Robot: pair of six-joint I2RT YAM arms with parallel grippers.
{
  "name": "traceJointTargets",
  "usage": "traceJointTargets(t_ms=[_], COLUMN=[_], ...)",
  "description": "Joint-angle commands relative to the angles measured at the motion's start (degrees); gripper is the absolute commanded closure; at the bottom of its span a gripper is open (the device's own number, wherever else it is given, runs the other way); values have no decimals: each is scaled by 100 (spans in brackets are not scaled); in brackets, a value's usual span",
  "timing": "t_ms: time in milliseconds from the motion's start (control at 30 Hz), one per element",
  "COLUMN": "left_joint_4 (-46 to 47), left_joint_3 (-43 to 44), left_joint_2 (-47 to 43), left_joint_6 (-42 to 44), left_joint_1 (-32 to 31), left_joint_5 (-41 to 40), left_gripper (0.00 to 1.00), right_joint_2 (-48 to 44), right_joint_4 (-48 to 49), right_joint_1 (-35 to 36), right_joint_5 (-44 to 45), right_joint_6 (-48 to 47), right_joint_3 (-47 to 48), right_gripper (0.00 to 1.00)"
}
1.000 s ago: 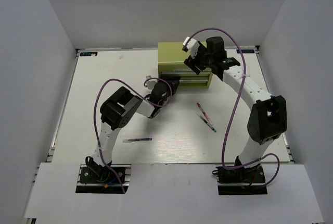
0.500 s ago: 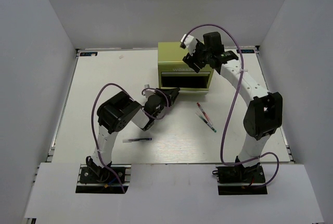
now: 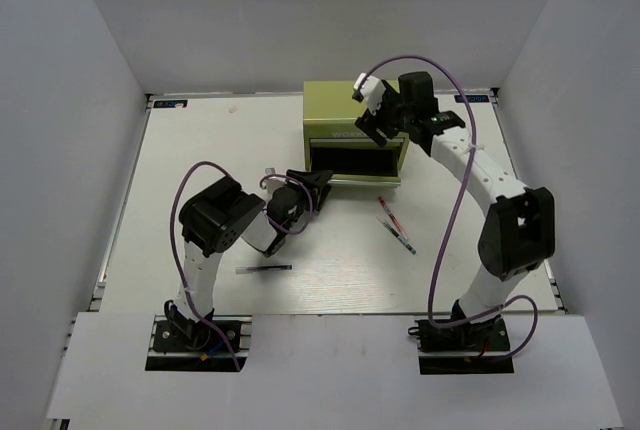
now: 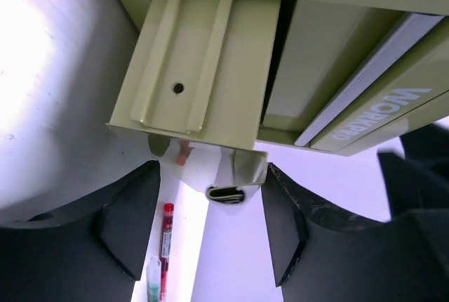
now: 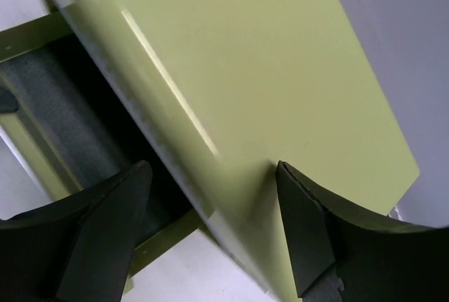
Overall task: Sort the stationery into containers
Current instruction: Open the drawer at the center of the board, then pick up the pen from the center of the board.
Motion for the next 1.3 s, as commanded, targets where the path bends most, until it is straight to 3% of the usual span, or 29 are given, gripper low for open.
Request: traceJointTargets(t_ms=[0, 200, 300, 400, 433, 533, 567, 600, 667, 700, 733, 800, 833, 900, 933, 1033, 1133, 1267], left_joint_4=[42, -142, -502, -1387, -1747, -3793, -4938, -5428, -6639, -6916, -7154, -7645, -7718, -7971, -8113, -9279, -10578, -11207], left_joint_3=[-85, -831, -1209, -1465, -1518, -1221, -924, -790, -553, -552, -552, -552, -630, -709, -710, -466, -18, 99], left_joint_2=[-539, -1224, -1795, -2682, -2963, -4132, -4378, -4781, -5100, -5240, -5494, -5733, -5969, -6181, -6269, -6384, -6200, -6129], left_joint_6=[176, 282, 414, 703, 852, 1686, 1888, 2160, 2163, 2084, 2023, 1908, 1908, 1847, 1716, 1147, 819, 309], left_joint_1=[5, -48, -48, -48, -48, 14, 14, 14, 14, 14, 14, 14, 14, 14, 14, 14, 14, 14], left_joint_5=[101, 382, 584, 706, 707, 480, 357, 234, -66, -119, -180, -181, -128, -67, -66, -294, -497, -550], left_gripper=[30, 29, 29, 29, 29, 32, 34, 38, 48, 58, 62, 64, 64, 52, 33, 14, 6, 2], right_joint_2=[-774, -1857, -2226, -2403, -2472, -2473, -2482, -2473, -2438, -2360, -2324, -2141, -2078, -1946, -1824, -1648, -1507, -1260], right_joint_4=[222, 302, 163, -171, -208, -427, -445, -445, -393, -366, -357, -340, -296, -270, -252, -68, 20, 222], right_joint_1=[-119, -216, -268, -286, -295, -304, -304, -321, -286, -312, -312, -321, -321, -304, -304, -304, -277, -277], right_joint_5=[-375, -833, -930, -1096, -1158, -1308, -1325, -1317, -1282, -1221, -1151, -1027, -940, -877, -834, -659, -526, -307], right_joint_6=[40, 57, 171, 320, 347, 452, 487, 557, 628, 655, 690, 786, 865, 901, 927, 1050, 1155, 1357], right_joint_3=[-455, -1738, -2187, -2538, -2791, -3100, -3258, -3407, -3671, -3734, -3769, -3866, -3918, -3945, -3954, -3998, -3998, -4042], right_gripper=[22, 22, 26, 40, 53, 78, 91, 93, 93, 93, 92, 83, 72, 67, 66, 64, 64, 64])
